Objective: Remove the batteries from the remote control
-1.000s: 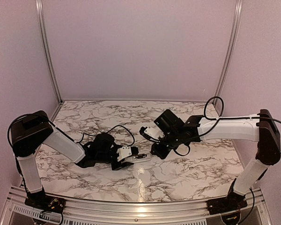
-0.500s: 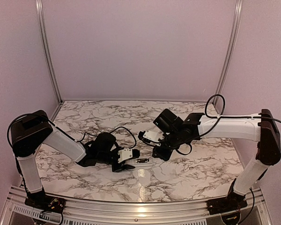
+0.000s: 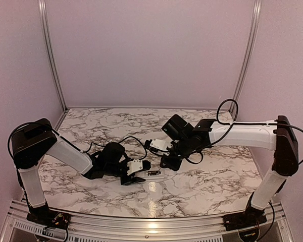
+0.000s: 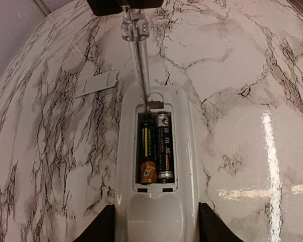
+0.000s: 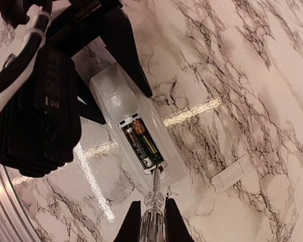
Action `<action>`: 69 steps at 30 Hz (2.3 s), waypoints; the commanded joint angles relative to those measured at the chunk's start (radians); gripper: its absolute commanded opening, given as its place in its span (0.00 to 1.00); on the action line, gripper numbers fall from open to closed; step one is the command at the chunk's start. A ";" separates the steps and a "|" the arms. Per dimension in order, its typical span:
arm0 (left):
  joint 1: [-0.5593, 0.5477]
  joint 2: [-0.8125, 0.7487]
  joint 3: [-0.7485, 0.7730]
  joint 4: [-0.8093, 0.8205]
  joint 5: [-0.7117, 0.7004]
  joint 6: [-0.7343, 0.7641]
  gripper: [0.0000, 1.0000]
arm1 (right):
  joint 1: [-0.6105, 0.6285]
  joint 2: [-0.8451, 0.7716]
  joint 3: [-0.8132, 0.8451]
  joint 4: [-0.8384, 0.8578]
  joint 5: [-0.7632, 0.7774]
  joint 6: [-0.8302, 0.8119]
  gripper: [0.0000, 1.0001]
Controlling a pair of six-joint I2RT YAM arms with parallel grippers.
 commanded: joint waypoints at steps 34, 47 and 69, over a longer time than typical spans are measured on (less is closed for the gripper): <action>-0.017 -0.034 -0.029 0.093 -0.050 -0.049 0.00 | -0.062 -0.084 -0.328 0.419 0.048 0.617 0.00; -0.012 -0.025 -0.038 0.144 -0.039 -0.062 0.00 | -0.183 -0.213 -0.660 0.823 -0.166 0.716 0.00; 0.007 -0.040 -0.077 0.228 -0.004 -0.082 0.00 | -0.272 -0.119 -0.802 1.147 -0.347 0.786 0.00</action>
